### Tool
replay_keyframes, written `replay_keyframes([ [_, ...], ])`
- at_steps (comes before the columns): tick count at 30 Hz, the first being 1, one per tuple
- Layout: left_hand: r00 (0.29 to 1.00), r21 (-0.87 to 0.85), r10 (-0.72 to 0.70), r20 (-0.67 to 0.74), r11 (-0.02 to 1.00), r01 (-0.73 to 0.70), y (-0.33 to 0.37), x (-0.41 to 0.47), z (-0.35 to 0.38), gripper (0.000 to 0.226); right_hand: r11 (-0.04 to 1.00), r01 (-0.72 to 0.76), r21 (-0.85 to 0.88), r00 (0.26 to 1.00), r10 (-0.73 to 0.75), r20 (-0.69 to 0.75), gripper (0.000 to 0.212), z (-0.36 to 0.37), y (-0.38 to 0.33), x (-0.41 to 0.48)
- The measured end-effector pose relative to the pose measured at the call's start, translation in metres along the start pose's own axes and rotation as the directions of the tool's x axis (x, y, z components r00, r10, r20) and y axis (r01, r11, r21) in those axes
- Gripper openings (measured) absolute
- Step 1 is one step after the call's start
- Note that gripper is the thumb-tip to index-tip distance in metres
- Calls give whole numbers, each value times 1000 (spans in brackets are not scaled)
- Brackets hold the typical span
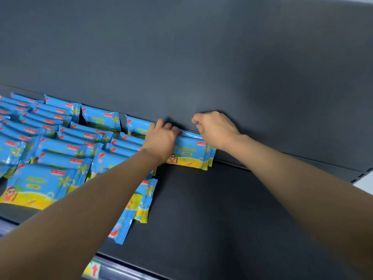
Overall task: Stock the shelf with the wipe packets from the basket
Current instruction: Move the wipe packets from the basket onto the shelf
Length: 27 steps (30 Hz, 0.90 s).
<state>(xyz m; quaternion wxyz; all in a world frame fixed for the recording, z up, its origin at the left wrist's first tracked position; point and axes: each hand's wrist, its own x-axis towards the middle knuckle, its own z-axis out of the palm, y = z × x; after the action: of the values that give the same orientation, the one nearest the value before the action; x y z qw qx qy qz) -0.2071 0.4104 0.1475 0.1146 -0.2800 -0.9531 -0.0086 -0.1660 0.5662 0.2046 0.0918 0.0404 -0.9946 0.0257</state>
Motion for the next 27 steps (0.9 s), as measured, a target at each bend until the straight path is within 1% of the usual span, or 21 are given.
replay_keyframes([
  [3,998,13,-18,-58,1000,19,4,-3,2,51,999,4,32,1000,-3,-20,30,-3,1,-11],
  [7,990,-65,-6,-143,998,-4,3,-21,-5,49,999,-31,41,999,32,-26,29,-9,-2,-23],
  [9,982,-99,13,-191,995,-33,2,-32,-14,48,999,-39,14,998,40,-45,28,-12,-8,-31],
  [12,962,-116,44,-268,990,-77,2,-52,-35,46,997,-19,-72,997,14,-78,30,-21,-24,-46],
  [16,899,-98,112,-424,981,-169,1,-88,-72,41,990,-17,-142,991,-2,-133,49,-45,-53,-74],
  [18,866,-87,126,-483,978,-191,-2,-111,-93,42,988,-11,-151,984,-16,-175,58,-60,-72,-91],
  [23,795,-69,157,-586,968,-241,-16,-174,-144,46,986,-31,-165,954,-19,-298,61,-96,-130,-135],
  [27,726,-63,159,-669,961,-269,-32,-226,-178,42,991,-63,-120,901,5,-434,60,-117,-178,-173],
])
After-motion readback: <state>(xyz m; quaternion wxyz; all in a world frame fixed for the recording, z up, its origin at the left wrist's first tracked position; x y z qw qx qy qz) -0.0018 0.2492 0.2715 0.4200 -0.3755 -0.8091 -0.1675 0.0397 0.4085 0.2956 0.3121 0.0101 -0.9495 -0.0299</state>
